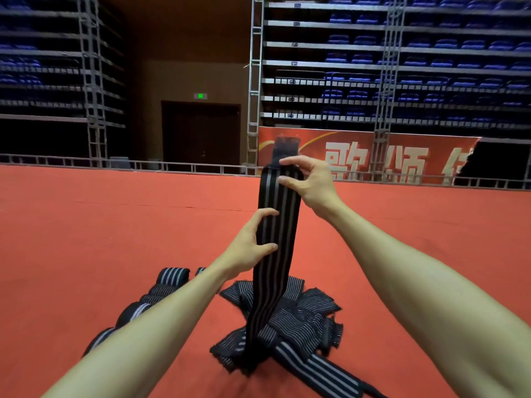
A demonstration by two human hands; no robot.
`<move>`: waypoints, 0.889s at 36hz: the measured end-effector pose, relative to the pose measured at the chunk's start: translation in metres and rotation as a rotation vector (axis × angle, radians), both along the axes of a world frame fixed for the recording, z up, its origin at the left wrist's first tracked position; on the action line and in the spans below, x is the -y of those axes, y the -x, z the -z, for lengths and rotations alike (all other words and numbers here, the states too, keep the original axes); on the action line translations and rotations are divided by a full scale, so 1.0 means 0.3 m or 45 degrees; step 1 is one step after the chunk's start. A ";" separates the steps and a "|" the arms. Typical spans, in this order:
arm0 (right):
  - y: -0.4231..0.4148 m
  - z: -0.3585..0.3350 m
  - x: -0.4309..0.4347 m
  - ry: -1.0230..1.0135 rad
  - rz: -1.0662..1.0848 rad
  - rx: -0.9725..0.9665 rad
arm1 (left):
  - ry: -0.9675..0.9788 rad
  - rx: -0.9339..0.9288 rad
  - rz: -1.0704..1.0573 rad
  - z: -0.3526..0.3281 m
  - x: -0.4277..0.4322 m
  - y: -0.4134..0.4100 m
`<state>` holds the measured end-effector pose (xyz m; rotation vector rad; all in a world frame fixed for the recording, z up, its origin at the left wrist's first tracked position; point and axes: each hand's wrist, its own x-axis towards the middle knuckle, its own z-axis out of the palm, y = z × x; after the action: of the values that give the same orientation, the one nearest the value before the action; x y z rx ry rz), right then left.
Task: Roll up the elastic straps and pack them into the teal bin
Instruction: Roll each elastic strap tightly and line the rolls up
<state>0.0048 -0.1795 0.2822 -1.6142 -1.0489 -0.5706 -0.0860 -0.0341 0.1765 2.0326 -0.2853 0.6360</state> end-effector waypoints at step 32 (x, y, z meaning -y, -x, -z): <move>0.067 -0.076 0.151 -0.112 0.105 0.019 | 0.223 -0.579 0.119 0.306 0.129 0.134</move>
<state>-0.0152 -0.2249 0.3050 -1.5838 -0.9586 -0.6757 -0.1260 -0.0729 0.0847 1.9190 -0.0514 0.1248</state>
